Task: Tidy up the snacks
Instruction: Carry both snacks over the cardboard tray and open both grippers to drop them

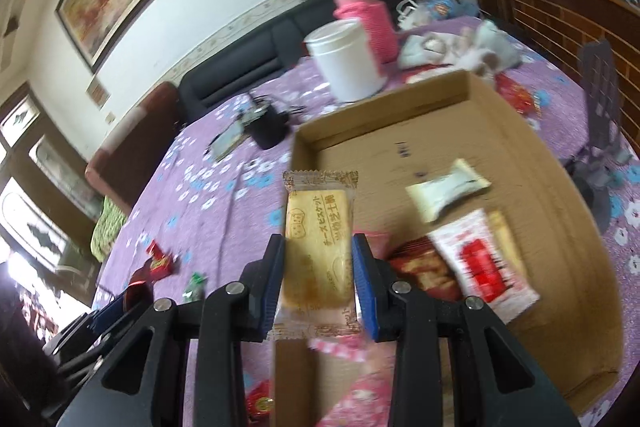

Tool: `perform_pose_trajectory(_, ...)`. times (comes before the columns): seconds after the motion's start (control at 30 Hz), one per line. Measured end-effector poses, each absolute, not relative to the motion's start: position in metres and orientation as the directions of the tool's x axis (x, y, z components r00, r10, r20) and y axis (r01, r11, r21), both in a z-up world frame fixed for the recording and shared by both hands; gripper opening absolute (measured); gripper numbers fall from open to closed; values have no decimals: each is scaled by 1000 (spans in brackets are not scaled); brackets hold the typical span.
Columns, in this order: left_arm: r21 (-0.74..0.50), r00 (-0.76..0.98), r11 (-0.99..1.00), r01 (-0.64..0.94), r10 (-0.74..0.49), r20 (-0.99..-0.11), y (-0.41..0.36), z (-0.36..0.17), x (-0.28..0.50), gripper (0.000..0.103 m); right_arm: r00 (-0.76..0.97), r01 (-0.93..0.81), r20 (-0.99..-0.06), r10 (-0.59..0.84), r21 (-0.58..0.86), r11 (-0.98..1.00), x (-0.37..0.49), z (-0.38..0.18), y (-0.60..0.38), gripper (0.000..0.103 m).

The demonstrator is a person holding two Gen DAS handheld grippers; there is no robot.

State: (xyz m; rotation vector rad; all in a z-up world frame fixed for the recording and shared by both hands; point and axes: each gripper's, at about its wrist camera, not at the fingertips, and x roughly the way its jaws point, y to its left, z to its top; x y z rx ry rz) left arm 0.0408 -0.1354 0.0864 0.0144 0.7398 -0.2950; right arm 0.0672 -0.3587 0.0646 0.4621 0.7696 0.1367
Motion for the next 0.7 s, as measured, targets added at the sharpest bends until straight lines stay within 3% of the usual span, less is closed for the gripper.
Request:
perform_pose_trajectory(0.37,-148,591,890,432,-403,-699,-240,77,33,40,709,196,-676,202,464,864,68,54,-410,32)
perform_pose_trajectory(0.7,-107,558,871,479,-396,-729,-269,45,29,40,675,249,-725,134,396,884,72,46,-413,32)
